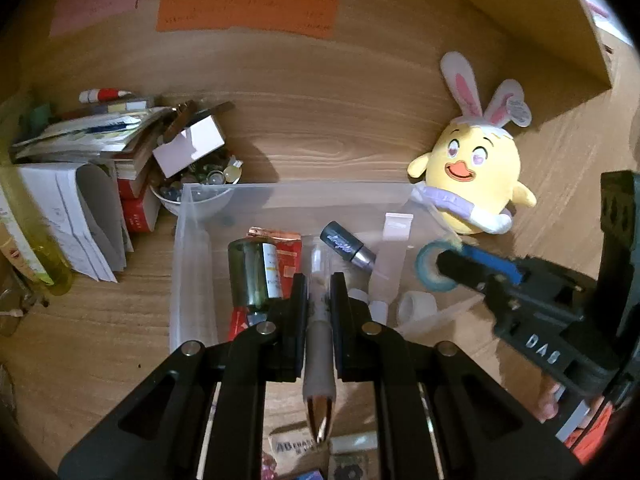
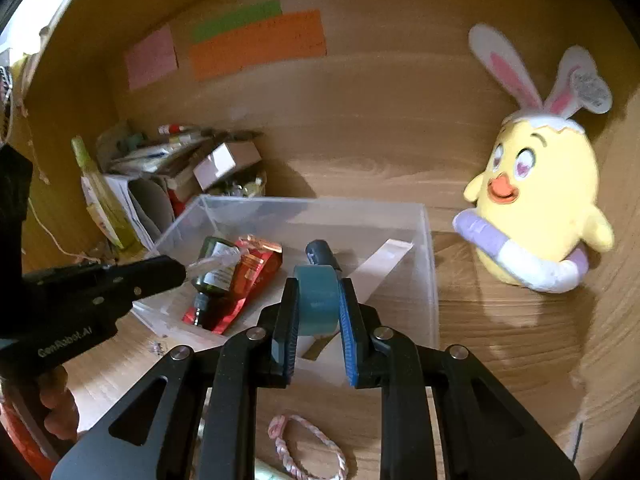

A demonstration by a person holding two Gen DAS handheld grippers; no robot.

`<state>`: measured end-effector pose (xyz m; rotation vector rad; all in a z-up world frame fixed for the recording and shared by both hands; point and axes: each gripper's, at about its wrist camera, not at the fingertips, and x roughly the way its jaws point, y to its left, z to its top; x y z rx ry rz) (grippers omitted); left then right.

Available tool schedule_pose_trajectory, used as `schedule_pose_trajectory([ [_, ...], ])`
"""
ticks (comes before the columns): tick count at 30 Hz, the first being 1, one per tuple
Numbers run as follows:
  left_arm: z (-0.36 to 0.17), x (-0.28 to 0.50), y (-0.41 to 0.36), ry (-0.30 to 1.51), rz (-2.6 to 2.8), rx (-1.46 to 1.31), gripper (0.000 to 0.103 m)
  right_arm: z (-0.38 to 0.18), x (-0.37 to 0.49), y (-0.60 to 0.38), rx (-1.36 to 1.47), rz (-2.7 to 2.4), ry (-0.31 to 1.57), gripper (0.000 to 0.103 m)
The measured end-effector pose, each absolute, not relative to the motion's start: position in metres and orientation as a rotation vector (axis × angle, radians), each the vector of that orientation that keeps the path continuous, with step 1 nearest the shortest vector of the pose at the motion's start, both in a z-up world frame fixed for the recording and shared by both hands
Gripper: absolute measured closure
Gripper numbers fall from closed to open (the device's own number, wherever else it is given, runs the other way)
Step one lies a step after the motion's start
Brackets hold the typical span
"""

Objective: Organize objects
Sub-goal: 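Carry the pen and teal tape roll into the clear box and open both grippers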

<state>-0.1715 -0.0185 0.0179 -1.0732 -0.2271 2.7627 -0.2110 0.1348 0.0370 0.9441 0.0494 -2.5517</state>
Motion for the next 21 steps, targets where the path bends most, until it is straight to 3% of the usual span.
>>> schedule_pose_trajectory([
  [15, 0.002, -0.192, -0.013, -0.166, 2.741, -1.147, 0.091, 0.005, -0.236, 0.114, 1.065, -2.494, 0.105, 0.085],
  [17, 0.003, -0.191, -0.013, -0.168, 2.741, -1.146, 0.083, 0.005, -0.237, 0.113, 1.071, -2.493, 0.115, 0.077],
  [19, 0.004, -0.189, -0.015, -0.174, 2.747, -1.138, 0.078, 0.006, -0.236, 0.114, 1.069, -2.506, 0.121, 0.057],
  [21, 0.006, -0.187, -0.016, -0.176, 2.752, -1.131, 0.077, 0.009, -0.234, 0.115, 1.053, -2.532, 0.125, 0.053],
])
